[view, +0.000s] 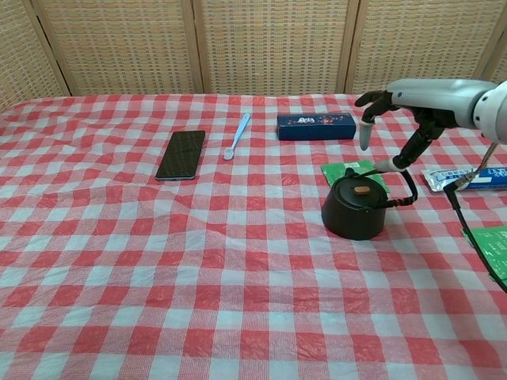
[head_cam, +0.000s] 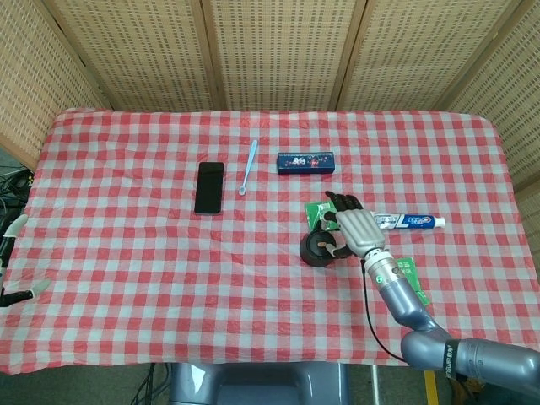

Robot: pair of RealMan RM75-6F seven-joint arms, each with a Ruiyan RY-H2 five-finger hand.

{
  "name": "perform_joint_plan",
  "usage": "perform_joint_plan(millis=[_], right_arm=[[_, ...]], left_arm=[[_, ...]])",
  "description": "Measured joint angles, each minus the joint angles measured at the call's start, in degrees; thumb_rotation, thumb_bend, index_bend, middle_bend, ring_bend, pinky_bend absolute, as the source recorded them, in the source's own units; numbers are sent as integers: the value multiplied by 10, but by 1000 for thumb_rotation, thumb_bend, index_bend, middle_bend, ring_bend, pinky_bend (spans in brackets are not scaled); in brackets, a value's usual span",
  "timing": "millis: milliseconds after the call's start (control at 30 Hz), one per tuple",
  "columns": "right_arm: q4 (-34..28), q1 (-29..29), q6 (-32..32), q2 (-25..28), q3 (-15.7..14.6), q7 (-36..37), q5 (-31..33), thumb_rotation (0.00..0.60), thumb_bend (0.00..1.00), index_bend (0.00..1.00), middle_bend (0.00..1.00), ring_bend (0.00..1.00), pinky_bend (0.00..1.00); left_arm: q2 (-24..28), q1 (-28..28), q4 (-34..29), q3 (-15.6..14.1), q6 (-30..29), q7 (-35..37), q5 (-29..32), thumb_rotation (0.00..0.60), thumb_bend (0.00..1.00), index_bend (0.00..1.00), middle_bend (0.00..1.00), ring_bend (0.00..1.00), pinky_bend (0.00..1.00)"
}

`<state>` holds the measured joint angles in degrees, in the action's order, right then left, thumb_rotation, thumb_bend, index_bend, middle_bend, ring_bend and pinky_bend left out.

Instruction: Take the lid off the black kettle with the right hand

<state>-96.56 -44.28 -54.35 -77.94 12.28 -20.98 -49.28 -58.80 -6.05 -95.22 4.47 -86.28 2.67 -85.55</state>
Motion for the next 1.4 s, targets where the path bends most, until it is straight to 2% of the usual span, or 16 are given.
perform_joint_plan(millis=[133, 633, 1200, 1400], right_arm=[[13, -12, -4, -26, -4, -19, 10, 600, 498, 487, 0, 0, 0], [54, -39, -17, -71, -16, -86, 75, 600, 500, 488, 0, 0, 0], [75, -42, -15, -90, -26, -92, 75, 600, 506, 493, 0, 0, 0], [85, -42, -12, -97, -30, -97, 80, 600, 523, 526, 0, 0, 0]], left_arm=[[-1, -2, 1, 1, 3, -3, 2, 600, 0, 0, 0, 0, 0], [-2, -4, -1, 1, 5, -6, 4, 600, 0, 0, 0, 0, 0], [0, -3, -1, 2, 3, -1, 5, 600, 0, 0, 0, 0, 0], [0, -3, 0, 3, 3, 1, 7, 600, 0, 0, 0, 0, 0]])
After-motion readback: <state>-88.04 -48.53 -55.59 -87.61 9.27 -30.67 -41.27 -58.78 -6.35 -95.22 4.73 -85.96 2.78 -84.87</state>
